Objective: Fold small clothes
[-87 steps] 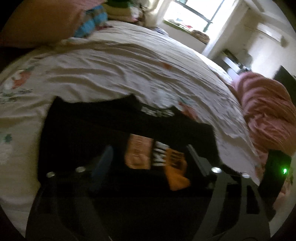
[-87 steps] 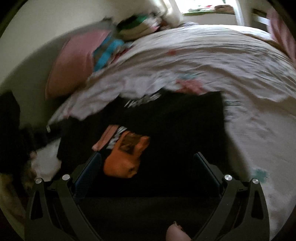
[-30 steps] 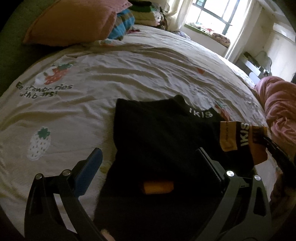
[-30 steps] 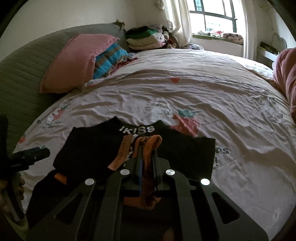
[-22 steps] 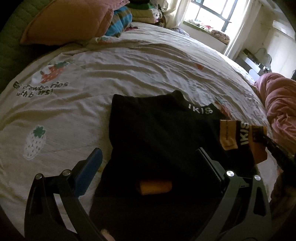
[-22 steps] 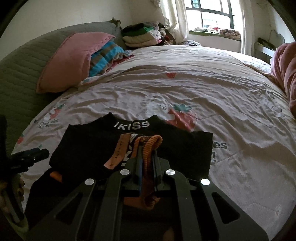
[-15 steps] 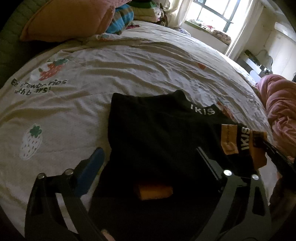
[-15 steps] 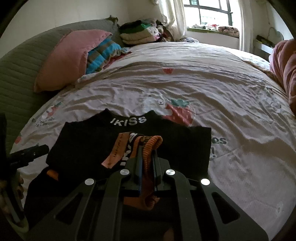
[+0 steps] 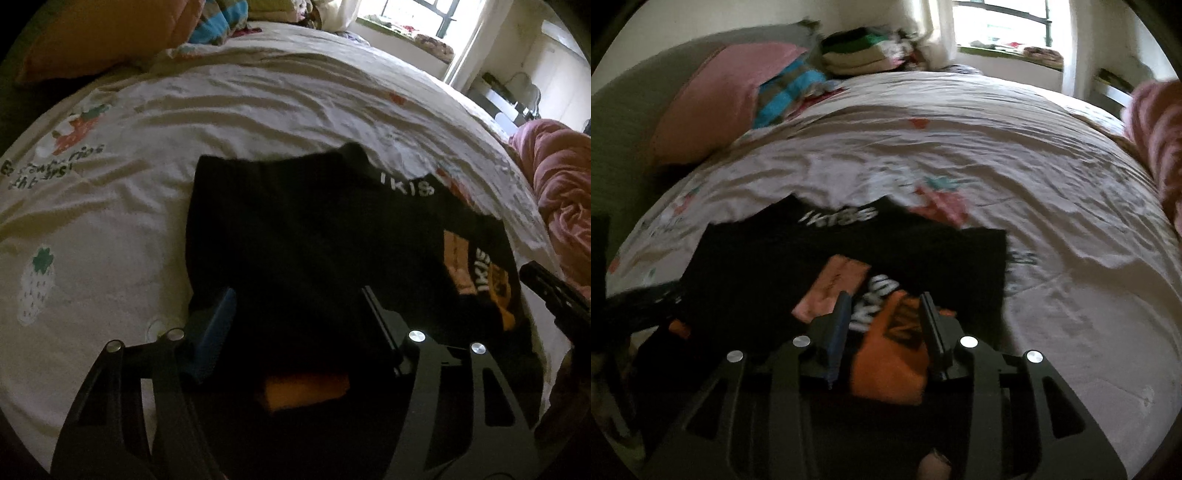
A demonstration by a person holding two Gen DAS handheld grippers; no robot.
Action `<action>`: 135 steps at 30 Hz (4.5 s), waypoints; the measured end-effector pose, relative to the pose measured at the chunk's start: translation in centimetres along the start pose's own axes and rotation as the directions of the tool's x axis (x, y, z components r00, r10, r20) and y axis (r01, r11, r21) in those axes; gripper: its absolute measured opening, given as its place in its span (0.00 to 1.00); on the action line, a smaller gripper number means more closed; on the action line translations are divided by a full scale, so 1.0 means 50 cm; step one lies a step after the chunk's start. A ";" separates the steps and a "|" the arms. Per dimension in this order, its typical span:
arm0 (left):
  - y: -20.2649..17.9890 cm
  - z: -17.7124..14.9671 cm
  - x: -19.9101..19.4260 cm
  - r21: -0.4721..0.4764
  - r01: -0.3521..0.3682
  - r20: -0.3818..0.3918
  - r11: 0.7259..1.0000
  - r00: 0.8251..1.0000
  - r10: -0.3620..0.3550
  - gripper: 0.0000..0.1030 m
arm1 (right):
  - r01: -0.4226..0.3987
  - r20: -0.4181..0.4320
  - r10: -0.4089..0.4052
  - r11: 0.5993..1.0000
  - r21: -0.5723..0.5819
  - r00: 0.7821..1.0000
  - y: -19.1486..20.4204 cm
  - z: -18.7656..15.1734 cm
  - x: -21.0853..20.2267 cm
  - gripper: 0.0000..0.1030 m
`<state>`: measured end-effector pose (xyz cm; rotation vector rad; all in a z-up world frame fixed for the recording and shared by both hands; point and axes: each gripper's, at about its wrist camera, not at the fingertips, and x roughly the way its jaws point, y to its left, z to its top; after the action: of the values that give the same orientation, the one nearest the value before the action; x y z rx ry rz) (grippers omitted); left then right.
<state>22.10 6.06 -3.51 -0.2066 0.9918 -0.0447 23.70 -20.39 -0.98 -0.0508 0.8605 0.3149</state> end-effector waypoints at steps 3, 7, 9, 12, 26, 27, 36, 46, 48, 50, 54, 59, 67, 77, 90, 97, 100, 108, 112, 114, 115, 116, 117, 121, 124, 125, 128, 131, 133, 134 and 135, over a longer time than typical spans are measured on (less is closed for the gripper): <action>0.003 -0.009 0.005 0.011 -0.009 -0.007 1.000 1.000 0.009 0.56 | -0.044 -0.018 0.043 0.998 -0.050 0.999 0.039 -0.004 0.006 0.41; 0.006 -0.016 0.010 0.016 -0.017 -0.018 1.000 1.000 0.017 0.56 | -0.119 -0.061 0.114 0.989 -0.084 0.992 0.091 -0.012 0.024 0.46; 0.003 -0.019 0.008 0.023 -0.023 -0.019 0.999 1.000 0.023 0.56 | -0.133 -0.097 0.124 0.987 -0.092 0.988 0.108 -0.021 0.039 0.49; 0.002 -0.021 0.006 0.024 -0.022 -0.020 0.999 1.000 0.023 0.56 | -0.125 -0.145 0.113 0.989 -0.082 0.983 0.114 -0.039 0.064 0.49; 0.007 -0.035 -0.012 0.007 0.005 -0.013 1.000 1.000 -0.005 0.56 | -0.127 -0.135 0.127 0.992 0.008 0.983 0.075 -0.056 0.047 0.51; 0.008 -0.035 -0.015 0.004 0.009 -0.012 1.000 1.000 -0.009 0.56 | -0.136 -0.124 0.138 0.990 0.019 0.983 0.071 -0.054 0.040 0.55; 0.014 -0.037 -0.038 -0.031 0.052 0.006 0.998 0.999 -0.052 0.69 | -0.136 -0.036 0.138 0.989 0.051 0.990 0.055 -0.045 -0.012 0.87; 0.032 -0.036 -0.085 -0.068 0.052 0.054 0.996 0.997 -0.049 0.91 | -0.143 0.055 0.140 0.988 0.056 0.989 0.043 -0.034 -0.067 0.94; 0.035 -0.036 -0.098 -0.070 0.051 0.062 0.996 0.997 -0.047 0.91 | -0.137 0.064 0.134 0.989 0.052 0.989 0.040 -0.033 -0.077 0.94; 0.036 -0.036 -0.111 -0.064 0.043 0.074 0.997 0.997 -0.038 0.91 | -0.134 0.073 0.130 0.990 0.052 0.989 0.036 -0.032 -0.089 0.94; 0.036 -0.040 -0.136 -0.049 0.040 0.092 0.998 0.995 -0.035 0.91 | -0.125 0.092 0.120 0.991 0.048 0.988 0.029 -0.033 -0.113 0.94; 0.038 -0.050 -0.165 -0.039 0.039 0.110 0.998 0.993 -0.034 0.91 | -0.105 0.107 0.100 0.994 0.039 0.989 0.024 -0.037 -0.140 0.94; 0.043 -0.067 -0.201 -0.029 0.047 0.125 0.998 0.991 -0.043 0.91 | -0.096 0.127 0.092 0.995 0.032 0.988 0.020 -0.047 -0.181 0.94; 0.045 -0.093 -0.243 -0.023 0.051 0.141 0.998 0.989 -0.047 0.91 | -0.082 0.145 0.078 0.996 0.022 0.986 0.022 -0.065 -0.227 0.94; 0.054 -0.134 -0.286 -0.019 0.026 0.149 0.999 0.989 -0.023 0.91 | -0.058 0.141 0.055 0.998 0.017 0.988 0.000 -0.109 -0.277 0.94; 0.066 -0.160 -0.297 -0.030 0.009 0.139 1.000 0.990 -0.004 0.91 | -0.050 0.124 0.048 0.999 0.012 0.991 -0.007 -0.136 -0.290 0.94; 0.072 -0.172 -0.304 -0.031 -0.003 0.138 1.000 0.990 0.007 0.91 | -0.048 0.119 0.047 0.999 0.009 0.992 -0.008 -0.146 -0.296 0.94; 0.088 -0.205 -0.306 -0.030 -0.043 0.119 0.999 0.992 0.047 0.91 | -0.046 0.078 0.047 0.999 -0.013 0.996 -0.004 -0.182 -0.301 0.94; 0.095 -0.229 -0.302 -0.021 -0.075 0.102 0.997 0.992 0.077 0.91 | -0.050 0.055 0.051 0.999 -0.018 0.997 -0.005 -0.200 -0.299 0.94; 0.097 -0.237 -0.303 -0.018 -0.082 0.104 0.996 0.991 0.083 0.91 | -0.047 0.041 0.048 0.999 -0.019 0.998 -0.006 -0.209 -0.299 0.94; 0.098 -0.241 -0.304 -0.016 -0.084 0.104 0.996 0.991 0.085 0.91 | -0.046 0.039 0.046 0.999 -0.021 0.998 -0.006 -0.213 -0.300 0.94; 0.098 -0.246 -0.304 -0.013 -0.087 0.102 0.996 0.991 0.088 0.91 | -0.043 0.036 0.044 0.999 -0.022 0.998 -0.007 -0.216 -0.300 0.94; 0.098 -0.249 -0.302 -0.011 -0.091 0.098 0.996 0.991 0.092 0.91 | -0.040 0.031 0.040 0.999 -0.026 0.999 -0.007 -0.219 -0.301 0.94; 0.096 -0.261 -0.296 0.002 -0.101 0.081 0.995 0.992 0.100 0.91 | -0.032 0.020 0.033 0.999 -0.036 0.999 -0.007 -0.231 -0.305 0.94; 0.091 -0.270 -0.294 0.023 -0.117 0.079 0.993 0.990 0.115 0.91 | -0.031 0.009 0.031 0.999 -0.043 0.999 -0.006 -0.240 -0.305 0.94; 0.088 -0.274 -0.294 0.035 -0.126 0.078 0.991 0.989 0.123 0.91 | -0.031 0.005 0.031 0.998 -0.047 1.000 -0.006 -0.244 -0.305 0.94; 0.086 -0.284 -0.292 0.043 -0.128 0.069 0.991 0.990 0.125 0.91 | -0.032 -0.007 0.031 0.998 -0.059 0.999 -0.004 -0.253 -0.306 0.94; 0.091 -0.295 -0.289 0.041 -0.134 0.054 0.990 0.990 0.131 0.91 | -0.034 -0.016 0.033 0.997 -0.065 0.999 -0.002 -0.264 -0.307 0.94; 0.094 -0.302 -0.288 0.039 -0.132 0.047 0.990 0.990 0.130 0.91 | -0.038 -0.025 0.036 0.997 -0.068 0.999 -0.002 -0.270 -0.306 0.94; 0.097 -0.307 -0.288 0.036 -0.131 0.041 0.991 0.991 0.130 0.91 | -0.039 -0.028 0.037 0.997 -0.071 0.999 -0.002 -0.274 -0.306 0.94; 0.100 -0.311 -0.287 0.033 -0.129 0.036 0.991 0.991 0.127 0.91 | -0.040 -0.031 0.038 0.996 -0.074 0.999 -0.002 -0.276 -0.306 0.94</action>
<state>0.95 10.48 -0.85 -0.1109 0.9677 0.0585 4.24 -26.67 1.47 -0.1083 0.8792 0.3835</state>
